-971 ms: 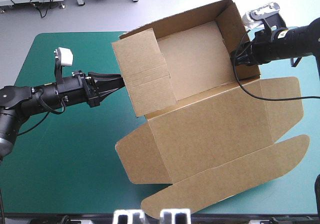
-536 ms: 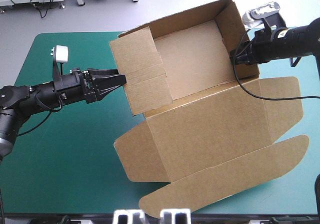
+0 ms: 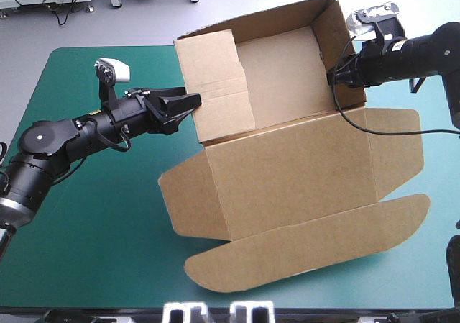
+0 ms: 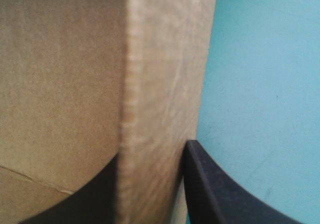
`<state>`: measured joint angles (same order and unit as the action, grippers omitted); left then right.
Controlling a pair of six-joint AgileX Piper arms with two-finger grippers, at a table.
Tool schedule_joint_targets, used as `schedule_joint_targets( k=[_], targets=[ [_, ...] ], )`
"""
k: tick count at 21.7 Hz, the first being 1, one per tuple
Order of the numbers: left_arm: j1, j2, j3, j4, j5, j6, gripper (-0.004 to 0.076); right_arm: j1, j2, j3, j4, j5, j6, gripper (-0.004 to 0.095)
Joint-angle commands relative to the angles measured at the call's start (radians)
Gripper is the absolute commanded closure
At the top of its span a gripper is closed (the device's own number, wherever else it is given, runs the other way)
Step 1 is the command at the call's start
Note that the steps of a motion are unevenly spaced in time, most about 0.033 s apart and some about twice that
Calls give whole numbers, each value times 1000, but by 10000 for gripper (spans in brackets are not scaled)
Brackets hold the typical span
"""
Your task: Fold the box
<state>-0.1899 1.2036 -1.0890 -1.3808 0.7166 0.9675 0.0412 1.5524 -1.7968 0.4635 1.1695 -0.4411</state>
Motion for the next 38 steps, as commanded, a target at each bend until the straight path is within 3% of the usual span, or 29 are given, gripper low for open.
schedule_joint_targets(
  k=[1,5,10,13,18,24,26,27,28,29,31,35,37,38],
  targets=[
    [-25,-20,-55,54,-110,-82,300,2,-29,-29,37,-105,34,926],
    [-25,2,-88,252,-137,-257,283,99,-2,-29,-30,-163,82,926],
    [-25,60,-113,312,-97,-305,276,261,29,-29,-128,-283,190,926],
    [-25,70,-112,587,-134,-524,276,322,40,-29,-238,-310,252,927],
    [-25,73,-112,719,-202,-700,276,322,49,-29,-135,-338,252,927],
    [-25,89,-112,721,-253,-804,280,322,50,-29,-74,-357,243,928],
    [-25,110,-112,721,-238,-806,342,322,55,-29,-41,-349,216,928],
    [-25,122,-112,717,-223,-806,442,322,60,-29,-31,-346,203,927],
    [-25,128,-112,717,-221,-804,491,322,63,-29,-30,-344,203,927],
    [-25,131,-112,713,-221,-799,613,322,73,-29,-30,-335,203,927],
    [-26,131,-112,698,-198,-733,732,322,93,-29,-37,-297,192,928],
    [-26,148,-113,691,-123,-683,733,322,143,-29,-75,-189,205,928],
    [-26,178,-139,703,-38,-663,733,322,170,-29,-138,-121,231,928],
    [-26,219,-181,721,57,-663,733,322,186,-29,-178,-77,248,928]
  ],
)
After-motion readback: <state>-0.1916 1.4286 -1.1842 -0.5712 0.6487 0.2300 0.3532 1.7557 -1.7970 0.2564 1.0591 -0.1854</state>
